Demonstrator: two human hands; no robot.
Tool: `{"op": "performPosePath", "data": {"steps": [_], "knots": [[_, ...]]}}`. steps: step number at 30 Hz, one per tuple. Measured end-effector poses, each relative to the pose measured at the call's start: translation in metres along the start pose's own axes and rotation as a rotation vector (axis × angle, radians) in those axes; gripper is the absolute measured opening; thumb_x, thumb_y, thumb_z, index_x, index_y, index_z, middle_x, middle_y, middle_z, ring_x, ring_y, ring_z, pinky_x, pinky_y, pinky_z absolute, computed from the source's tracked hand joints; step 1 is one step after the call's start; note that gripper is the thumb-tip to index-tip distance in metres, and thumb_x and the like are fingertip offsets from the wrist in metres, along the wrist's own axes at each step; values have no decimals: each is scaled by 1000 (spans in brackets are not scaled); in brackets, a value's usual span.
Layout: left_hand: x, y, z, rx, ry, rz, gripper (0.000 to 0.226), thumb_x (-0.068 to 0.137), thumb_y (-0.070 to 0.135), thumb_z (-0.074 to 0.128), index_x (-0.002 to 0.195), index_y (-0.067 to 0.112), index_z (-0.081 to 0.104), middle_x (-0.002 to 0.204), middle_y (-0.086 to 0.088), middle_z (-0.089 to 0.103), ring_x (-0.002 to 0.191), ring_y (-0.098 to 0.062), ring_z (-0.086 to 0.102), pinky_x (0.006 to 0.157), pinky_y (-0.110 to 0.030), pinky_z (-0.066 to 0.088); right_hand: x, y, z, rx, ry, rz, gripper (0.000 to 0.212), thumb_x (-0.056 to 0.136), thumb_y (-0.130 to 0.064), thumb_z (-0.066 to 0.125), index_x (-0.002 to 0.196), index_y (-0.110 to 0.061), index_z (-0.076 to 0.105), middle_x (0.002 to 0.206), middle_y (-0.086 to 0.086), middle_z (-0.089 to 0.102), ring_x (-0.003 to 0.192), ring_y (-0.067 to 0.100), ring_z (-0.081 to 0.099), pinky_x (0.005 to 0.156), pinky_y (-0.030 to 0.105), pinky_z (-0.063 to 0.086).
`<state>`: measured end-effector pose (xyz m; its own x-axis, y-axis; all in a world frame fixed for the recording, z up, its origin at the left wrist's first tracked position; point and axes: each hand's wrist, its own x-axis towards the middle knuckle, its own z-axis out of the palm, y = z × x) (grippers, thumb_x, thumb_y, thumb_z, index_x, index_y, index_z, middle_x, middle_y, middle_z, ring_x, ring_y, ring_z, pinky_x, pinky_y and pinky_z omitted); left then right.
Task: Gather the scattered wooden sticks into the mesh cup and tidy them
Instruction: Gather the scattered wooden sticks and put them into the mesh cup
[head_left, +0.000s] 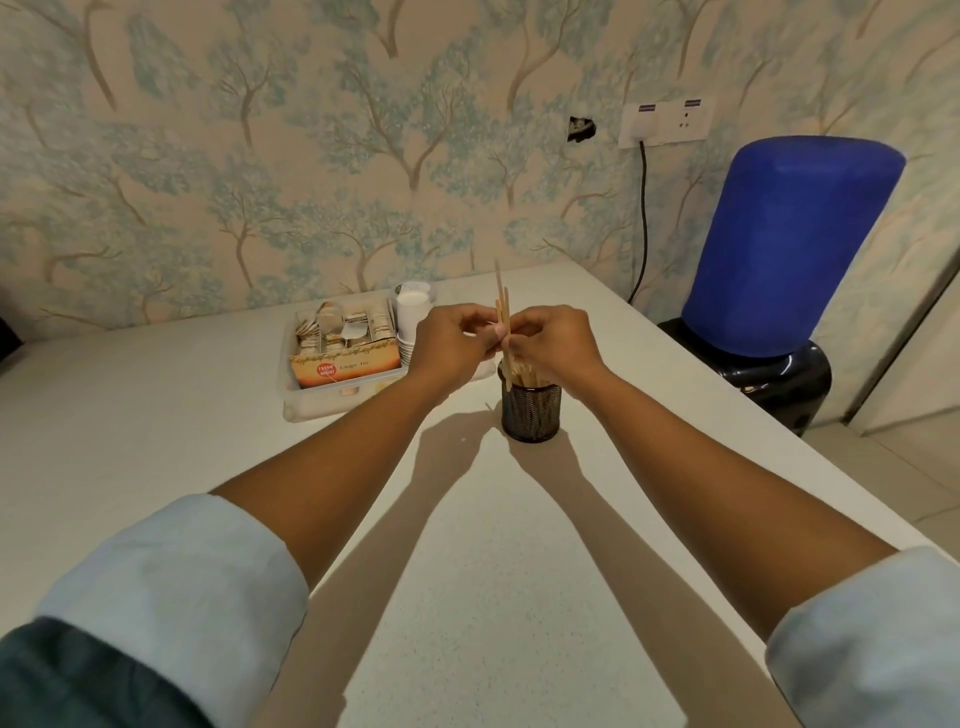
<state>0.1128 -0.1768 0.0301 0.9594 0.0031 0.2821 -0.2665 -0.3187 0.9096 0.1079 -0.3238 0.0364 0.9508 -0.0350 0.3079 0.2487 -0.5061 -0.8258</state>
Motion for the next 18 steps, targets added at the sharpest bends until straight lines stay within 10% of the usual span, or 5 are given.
{"op": "performPosePath", "data": {"steps": [11,18], "knots": [[12,4,25,188,-21,22,21,85,17,79,106,14,78,95,-5,77,88,-17,74,87,-42,60,8,17,-14,-135,24,-2,17,78,-11,75,93,-17,79,86,3,75,78,14,69,66,21,53],[7,0,28,283,-4,-15,25,84,19,80,109,15,77,102,-6,77,94,-18,71,90,-37,58,6,28,-12,-216,7,65,27,83,-13,73,111,-10,73,106,8,74,97,19,69,88,36,57]]}}
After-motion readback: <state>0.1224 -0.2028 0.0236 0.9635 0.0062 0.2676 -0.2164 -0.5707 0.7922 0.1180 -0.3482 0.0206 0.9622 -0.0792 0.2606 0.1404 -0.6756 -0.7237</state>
